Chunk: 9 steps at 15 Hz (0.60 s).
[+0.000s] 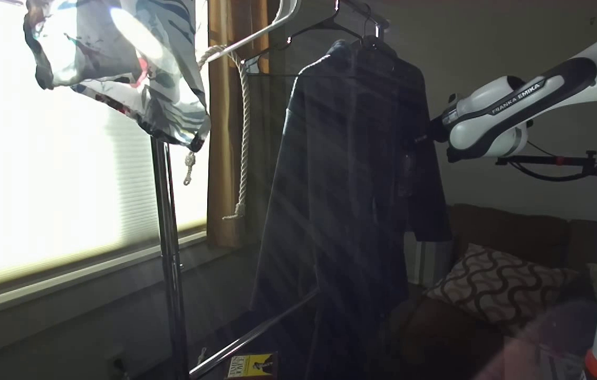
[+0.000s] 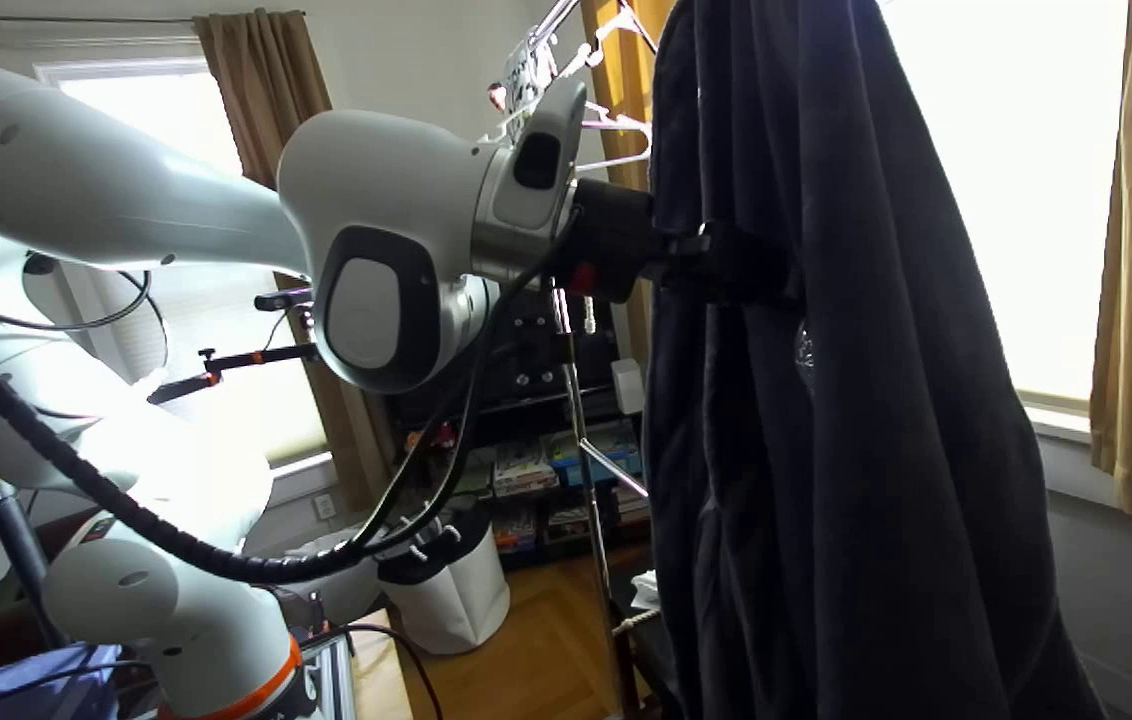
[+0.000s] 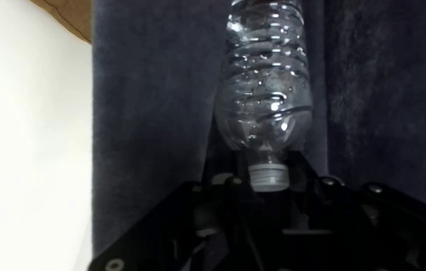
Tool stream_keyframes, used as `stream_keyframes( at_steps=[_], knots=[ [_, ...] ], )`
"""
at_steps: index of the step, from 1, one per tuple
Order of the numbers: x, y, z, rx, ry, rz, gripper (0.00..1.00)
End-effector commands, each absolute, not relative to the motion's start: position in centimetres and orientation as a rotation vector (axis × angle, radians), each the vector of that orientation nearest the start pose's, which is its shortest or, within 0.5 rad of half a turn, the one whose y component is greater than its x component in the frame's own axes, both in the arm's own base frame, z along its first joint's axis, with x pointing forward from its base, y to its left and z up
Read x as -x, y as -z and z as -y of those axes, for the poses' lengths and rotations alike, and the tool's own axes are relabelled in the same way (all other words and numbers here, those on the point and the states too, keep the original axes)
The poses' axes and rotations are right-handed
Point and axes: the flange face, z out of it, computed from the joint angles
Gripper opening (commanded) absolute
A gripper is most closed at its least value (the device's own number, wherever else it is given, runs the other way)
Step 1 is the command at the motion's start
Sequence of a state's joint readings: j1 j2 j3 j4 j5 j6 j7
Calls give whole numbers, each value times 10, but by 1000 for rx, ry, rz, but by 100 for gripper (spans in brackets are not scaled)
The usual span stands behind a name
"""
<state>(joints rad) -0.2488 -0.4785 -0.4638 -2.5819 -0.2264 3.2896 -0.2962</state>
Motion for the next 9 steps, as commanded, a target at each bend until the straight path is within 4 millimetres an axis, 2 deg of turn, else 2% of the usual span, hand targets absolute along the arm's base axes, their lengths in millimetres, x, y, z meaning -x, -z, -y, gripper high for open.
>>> stream_keyframes(
  at_steps=[1,6,9],
  knots=[
    [-337,-528,283,3150,1748,-266,8],
    [-348,-498,277,3219,1567,-173,8],
    [-351,-494,268,3193,1468,-123,8]
  ],
)
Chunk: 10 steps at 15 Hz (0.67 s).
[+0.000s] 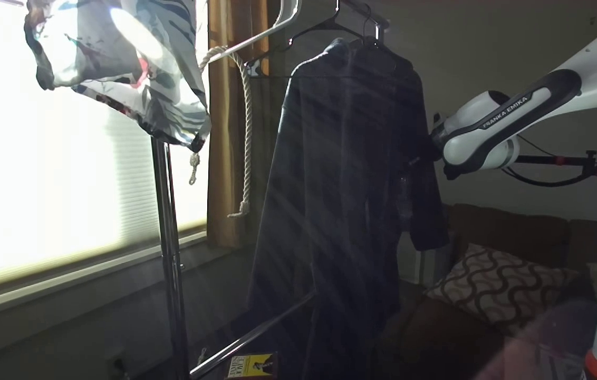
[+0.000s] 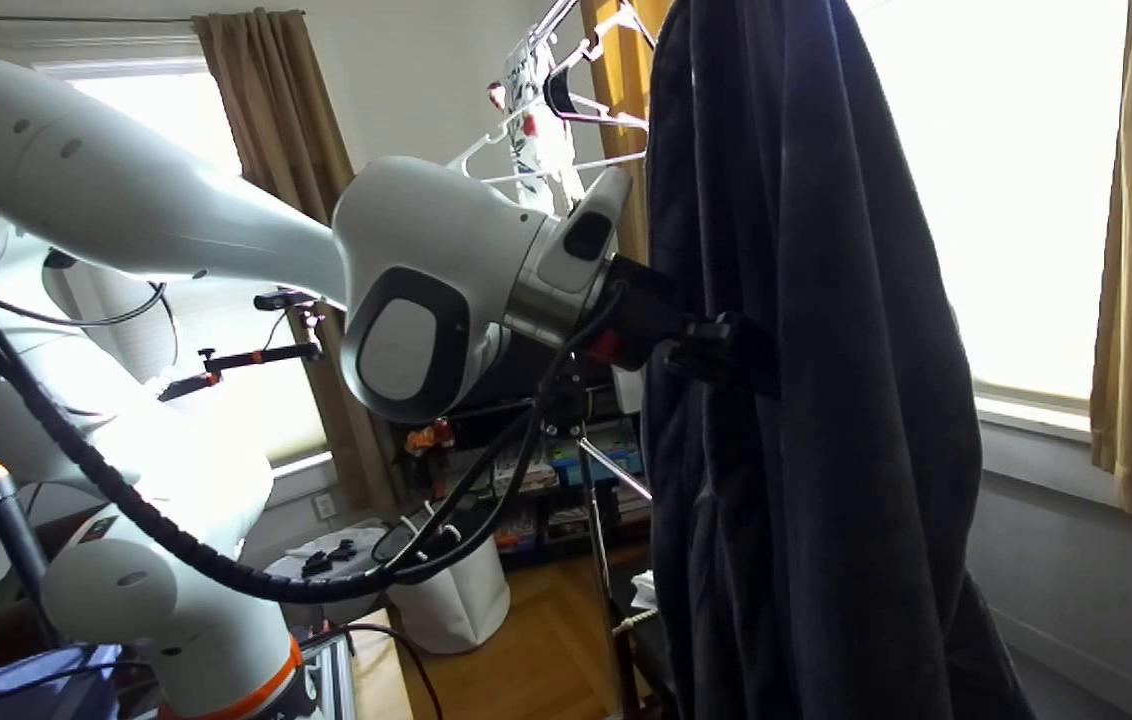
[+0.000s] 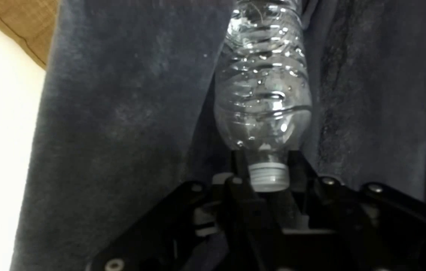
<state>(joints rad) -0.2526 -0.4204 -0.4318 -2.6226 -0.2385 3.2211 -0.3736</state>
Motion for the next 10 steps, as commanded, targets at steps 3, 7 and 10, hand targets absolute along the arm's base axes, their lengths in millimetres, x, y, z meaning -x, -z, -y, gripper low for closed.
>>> stream_keyframes(
  at_steps=[3,7,10],
  knots=[
    [-354,-489,266,3202,1293,-86,8],
    [-340,-503,279,3265,1198,-97,8],
    [-308,-544,292,3277,1187,-42,8]
  ],
)
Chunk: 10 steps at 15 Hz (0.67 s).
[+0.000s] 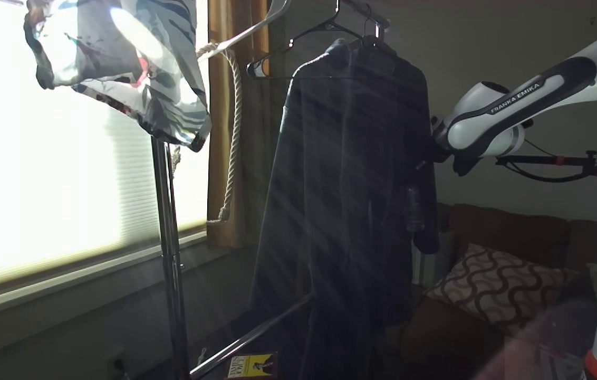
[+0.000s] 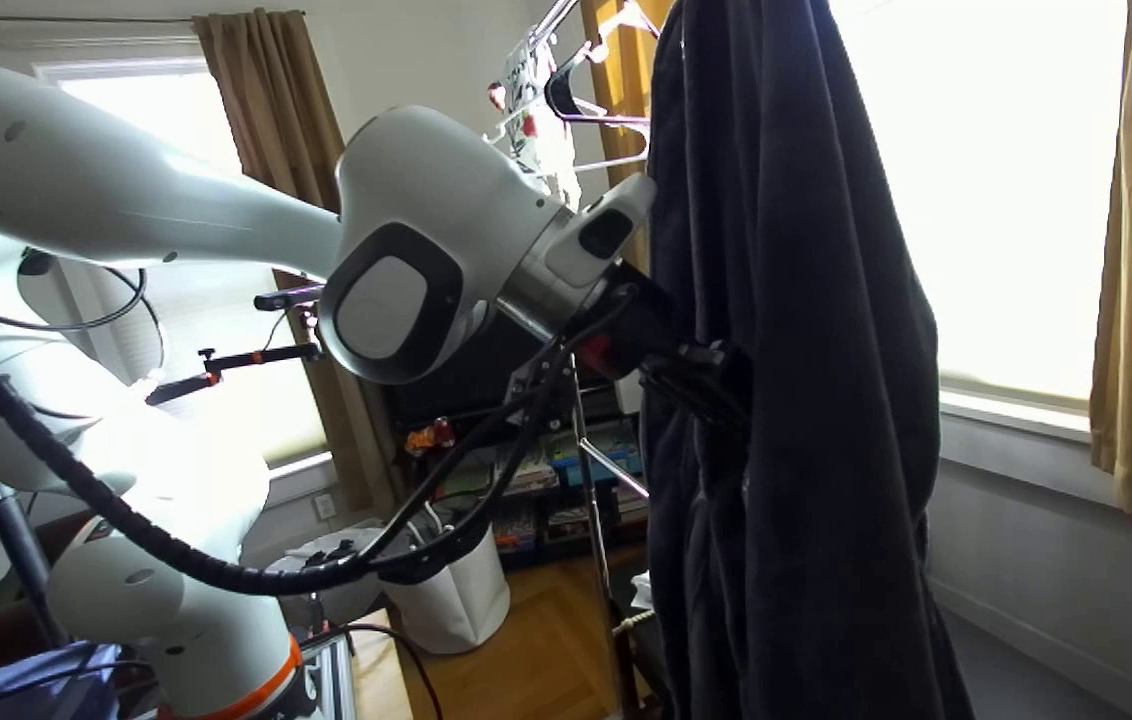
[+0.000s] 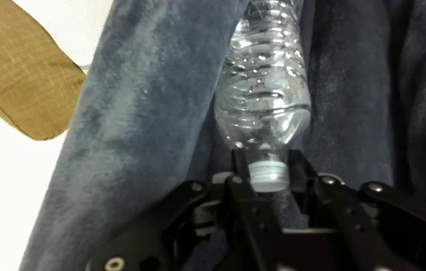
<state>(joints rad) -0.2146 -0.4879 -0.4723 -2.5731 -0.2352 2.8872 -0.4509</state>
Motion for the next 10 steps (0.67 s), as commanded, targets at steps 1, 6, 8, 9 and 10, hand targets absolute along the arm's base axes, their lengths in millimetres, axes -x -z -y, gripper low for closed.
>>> stream_keyframes(
  at_steps=[1,6,8,9,10],
  knots=[
    [-295,-558,299,3247,1176,-14,8],
    [-226,-631,345,3268,1076,-38,8],
    [-206,-641,356,3246,1044,-106,8],
    [-197,-641,358,3201,1005,-153,8],
    [-190,-639,358,3169,967,-192,8]
  ],
)
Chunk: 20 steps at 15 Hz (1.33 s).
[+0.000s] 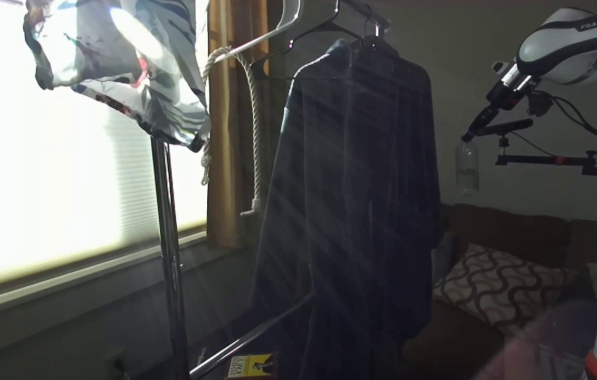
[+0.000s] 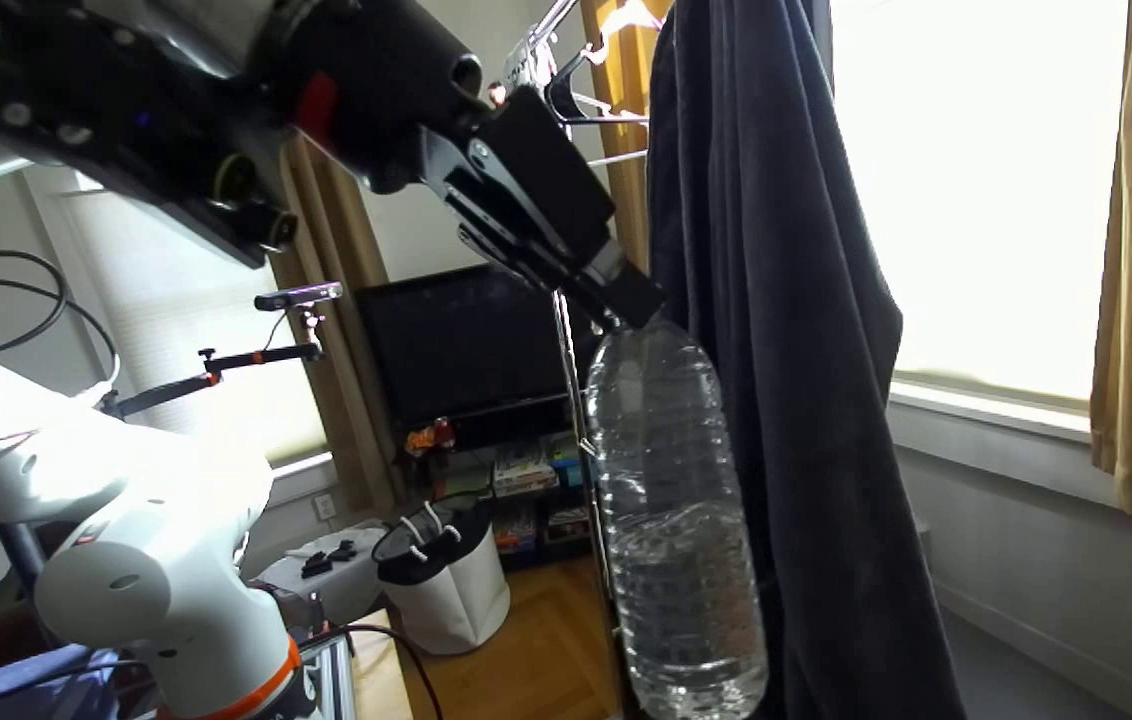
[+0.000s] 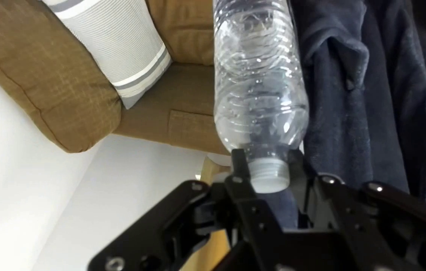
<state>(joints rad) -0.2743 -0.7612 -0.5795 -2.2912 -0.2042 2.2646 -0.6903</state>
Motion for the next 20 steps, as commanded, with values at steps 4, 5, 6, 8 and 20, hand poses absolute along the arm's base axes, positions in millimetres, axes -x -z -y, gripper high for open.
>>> stream_keyframes(
  at_steps=[4,5,6,8,20],
  knots=[
    [-169,-622,337,3042,812,-184,8],
    [-166,-619,329,3007,804,-174,8],
    [-165,-614,320,2959,796,-177,8],
    [-165,-608,304,2843,799,-177,8],
    [-237,-613,316,2960,1217,-228,8]
  ],
)
